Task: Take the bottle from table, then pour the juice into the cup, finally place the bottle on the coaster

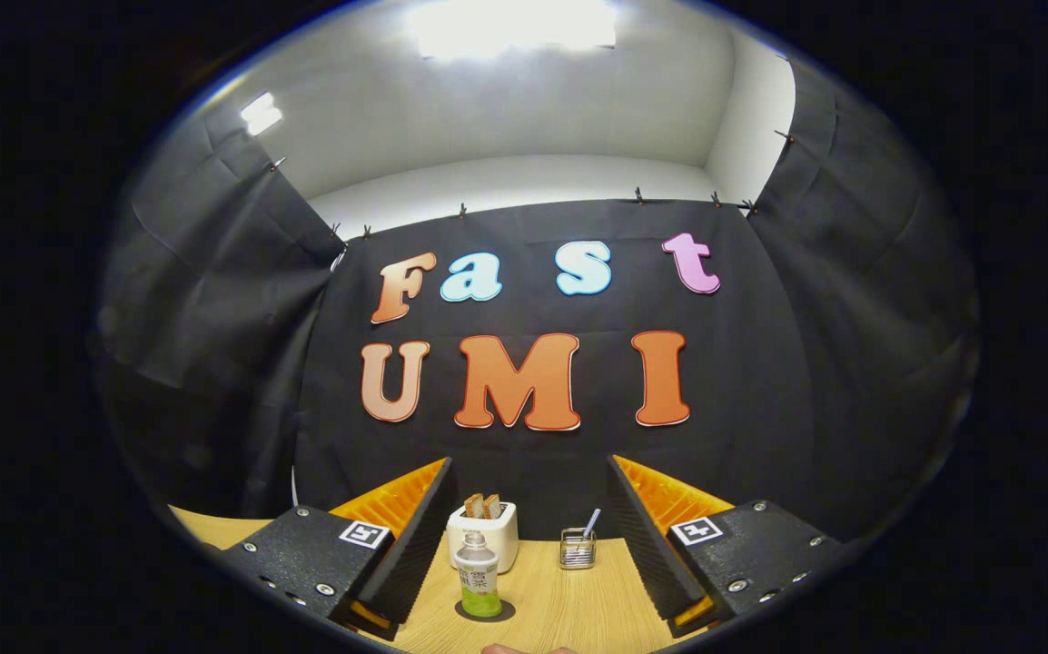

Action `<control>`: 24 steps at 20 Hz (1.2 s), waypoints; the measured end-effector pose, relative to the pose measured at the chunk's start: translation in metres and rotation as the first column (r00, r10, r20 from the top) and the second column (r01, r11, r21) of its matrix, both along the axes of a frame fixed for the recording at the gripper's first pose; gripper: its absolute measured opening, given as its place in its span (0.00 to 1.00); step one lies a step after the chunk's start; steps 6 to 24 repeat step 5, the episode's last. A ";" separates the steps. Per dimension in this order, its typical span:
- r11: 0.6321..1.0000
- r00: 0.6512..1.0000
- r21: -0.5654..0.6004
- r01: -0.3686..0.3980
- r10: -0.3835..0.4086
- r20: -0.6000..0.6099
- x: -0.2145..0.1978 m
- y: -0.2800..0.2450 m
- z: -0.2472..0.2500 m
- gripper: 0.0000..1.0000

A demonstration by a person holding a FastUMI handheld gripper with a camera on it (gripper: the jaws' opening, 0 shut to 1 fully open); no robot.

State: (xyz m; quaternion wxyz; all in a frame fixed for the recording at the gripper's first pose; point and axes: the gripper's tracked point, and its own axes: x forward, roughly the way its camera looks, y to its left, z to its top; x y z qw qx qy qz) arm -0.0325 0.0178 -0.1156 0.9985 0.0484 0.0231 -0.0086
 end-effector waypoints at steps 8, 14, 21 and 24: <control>1.000 1.000 -0.008 0.002 -0.002 -0.016 0.005 0.003 -0.003 0.97; 1.000 1.000 -0.008 0.002 -0.002 -0.016 0.005 0.003 -0.003 0.97; 1.000 1.000 -0.008 0.002 -0.002 -0.016 0.005 0.003 -0.003 0.97; 1.000 1.000 -0.008 0.002 -0.002 -0.016 0.005 0.003 -0.003 0.97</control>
